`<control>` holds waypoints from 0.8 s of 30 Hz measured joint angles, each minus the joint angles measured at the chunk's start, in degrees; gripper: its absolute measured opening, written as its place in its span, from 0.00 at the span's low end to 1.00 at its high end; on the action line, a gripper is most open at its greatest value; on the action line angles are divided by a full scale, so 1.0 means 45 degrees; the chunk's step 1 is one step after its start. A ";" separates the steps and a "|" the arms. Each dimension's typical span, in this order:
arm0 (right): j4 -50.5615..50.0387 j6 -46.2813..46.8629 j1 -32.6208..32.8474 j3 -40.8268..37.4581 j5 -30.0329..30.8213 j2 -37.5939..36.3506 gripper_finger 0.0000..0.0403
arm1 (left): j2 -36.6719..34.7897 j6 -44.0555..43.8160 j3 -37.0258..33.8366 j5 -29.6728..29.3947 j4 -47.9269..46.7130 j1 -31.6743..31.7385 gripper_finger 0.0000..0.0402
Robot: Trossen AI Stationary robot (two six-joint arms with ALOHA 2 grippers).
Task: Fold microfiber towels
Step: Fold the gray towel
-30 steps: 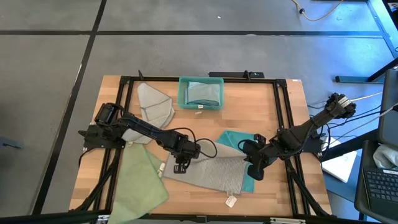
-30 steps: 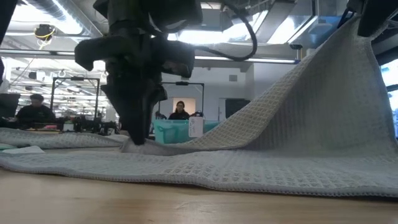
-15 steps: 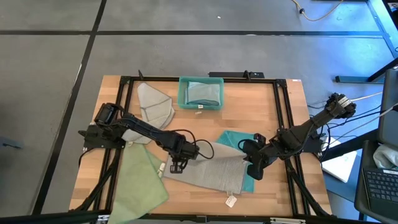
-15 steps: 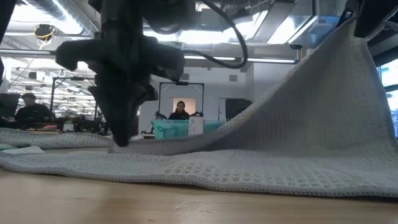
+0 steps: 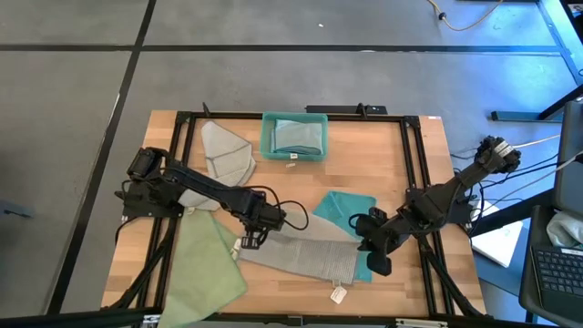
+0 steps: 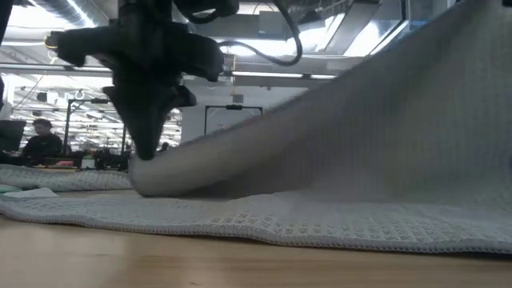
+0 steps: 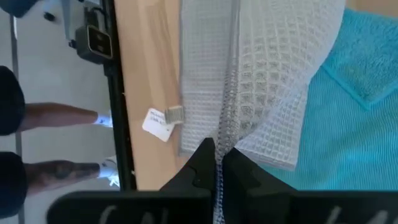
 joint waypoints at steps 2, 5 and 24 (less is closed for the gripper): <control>-0.0065 -0.0058 0.0132 0.0000 0.0004 0.0214 0.03 | 0.0001 0.0001 0.0000 0.0010 -0.0297 -0.0181 0.00; -0.0775 -0.0351 0.0324 0.0000 0.0010 0.0682 0.03 | -0.0003 0.0001 0.0000 0.0017 -0.0718 -0.0437 0.00; -0.7804 0.2024 -0.0340 0.0543 0.4192 0.2021 0.03 | -0.1092 -0.1438 0.0048 -0.3572 -0.2042 0.1657 0.00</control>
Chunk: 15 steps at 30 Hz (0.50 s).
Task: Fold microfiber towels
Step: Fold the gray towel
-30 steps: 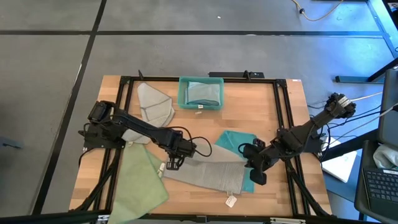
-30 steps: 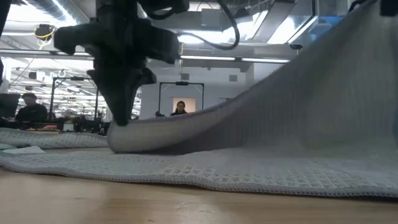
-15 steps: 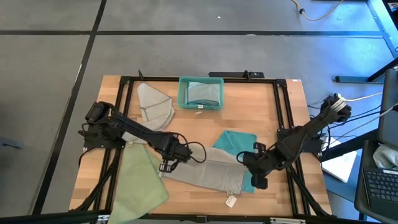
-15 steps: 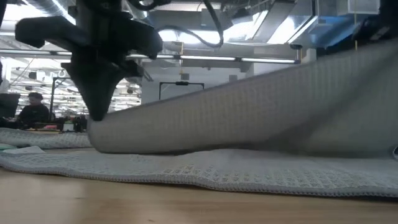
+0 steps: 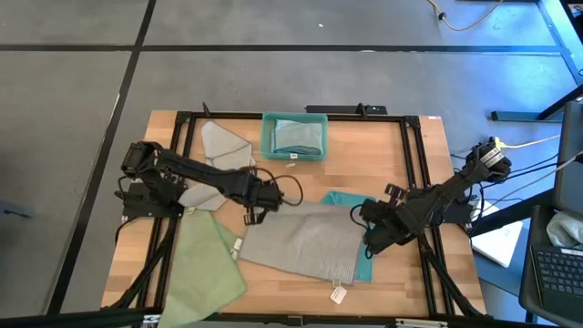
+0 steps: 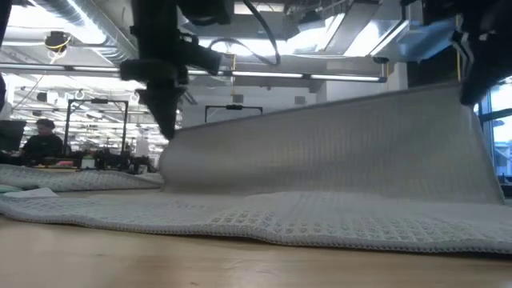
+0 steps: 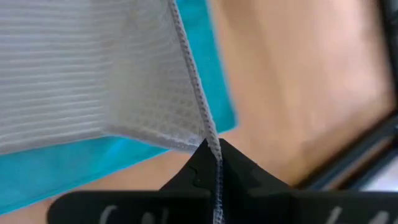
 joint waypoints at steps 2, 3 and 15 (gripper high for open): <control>-0.0582 -0.0029 0.0000 0.0315 0.0539 0.0000 0.03 | -0.0290 -0.0164 0.0009 -0.0150 0.0015 0.0225 0.00; -0.0693 -0.0058 0.0000 0.0473 0.0742 0.0000 0.03 | -0.0394 -0.0165 0.0006 -0.0255 0.0004 0.0299 0.00; 0.1416 -0.0851 -0.0015 -0.0006 -0.0336 0.0163 0.03 | -0.0796 -0.0064 -0.0209 -0.0103 0.0200 0.0274 0.00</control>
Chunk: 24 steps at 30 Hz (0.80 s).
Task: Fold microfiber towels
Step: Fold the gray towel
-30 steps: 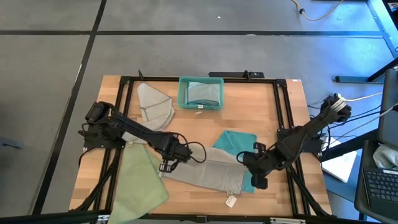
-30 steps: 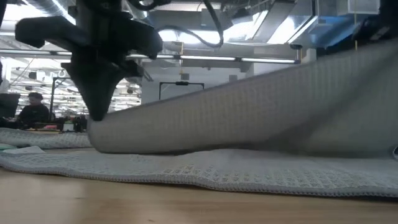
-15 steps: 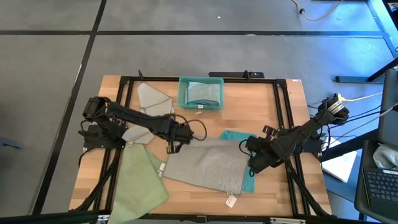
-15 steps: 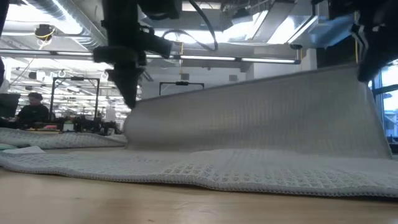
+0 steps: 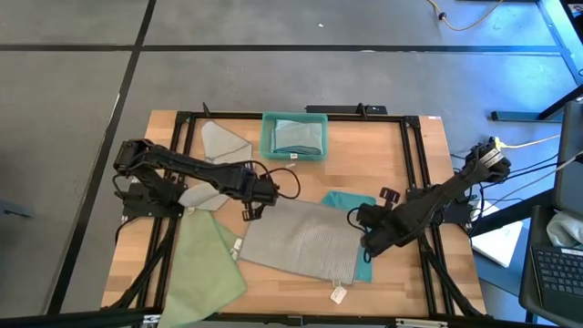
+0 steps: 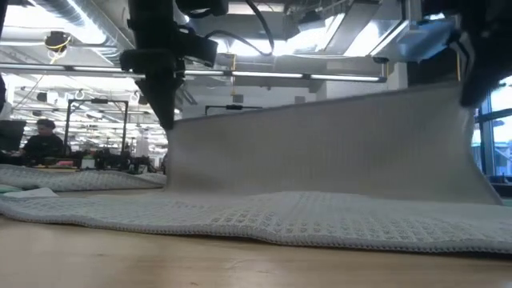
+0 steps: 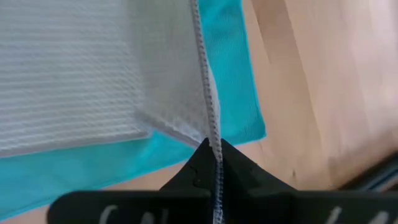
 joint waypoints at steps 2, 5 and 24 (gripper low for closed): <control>0.0039 0.0231 -0.0010 -0.0340 -0.0110 0.0083 0.03 | 0.0009 -0.0162 -0.0091 0.0009 0.0068 0.0015 0.00; 0.0294 0.0519 -0.0005 -0.0493 -0.0427 0.0101 0.03 | 0.0009 -0.0248 -0.0096 0.0231 -0.0002 -0.0126 0.00; 0.5415 -0.3509 0.1027 0.0377 -0.3192 0.0080 0.03 | -0.0020 -0.0723 -0.0106 0.0556 -0.1774 -0.2391 0.00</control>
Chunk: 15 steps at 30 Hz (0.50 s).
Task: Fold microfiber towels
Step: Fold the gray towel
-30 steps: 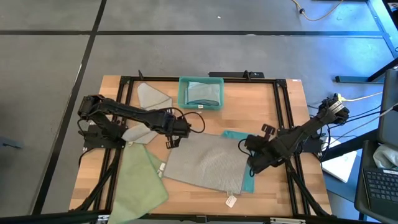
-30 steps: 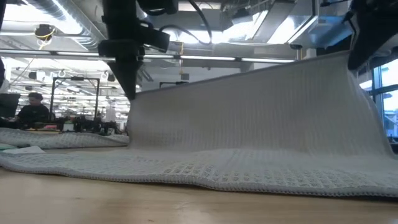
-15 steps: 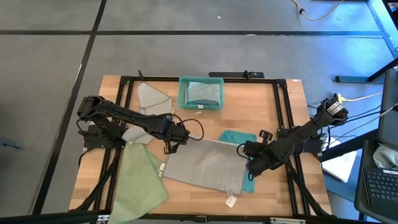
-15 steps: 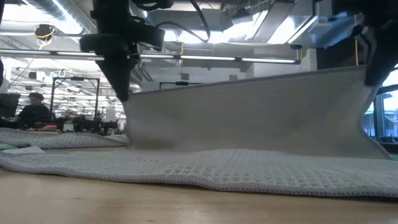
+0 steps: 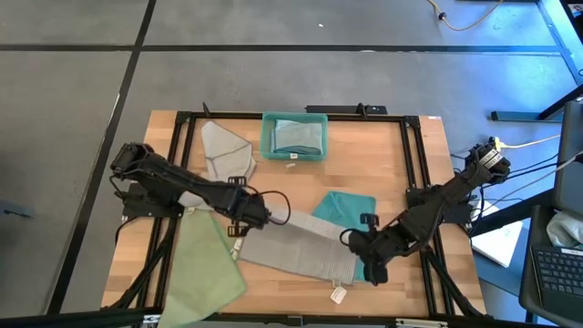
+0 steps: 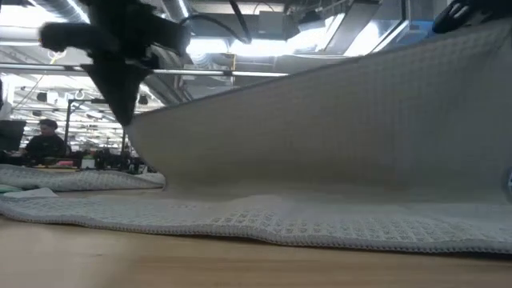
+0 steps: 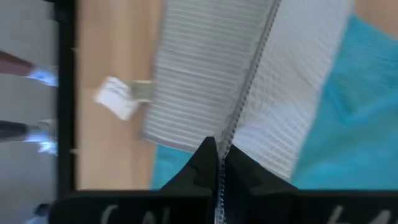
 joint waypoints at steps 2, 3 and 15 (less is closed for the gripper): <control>0.0368 0.0000 0.0113 0.0000 -0.0268 0.0000 0.03 | 0.0000 -0.0291 0.0000 0.0184 0.0053 -0.0358 0.00; 0.0518 0.0011 0.0161 0.0000 -0.0350 0.0000 0.03 | 0.0000 -0.0464 0.0000 0.0215 0.0102 -0.0553 0.00; 0.2490 -0.0010 0.0743 -0.0370 -0.1268 0.0000 0.03 | -0.0005 -0.3366 0.0000 0.0589 0.0915 -0.2882 0.00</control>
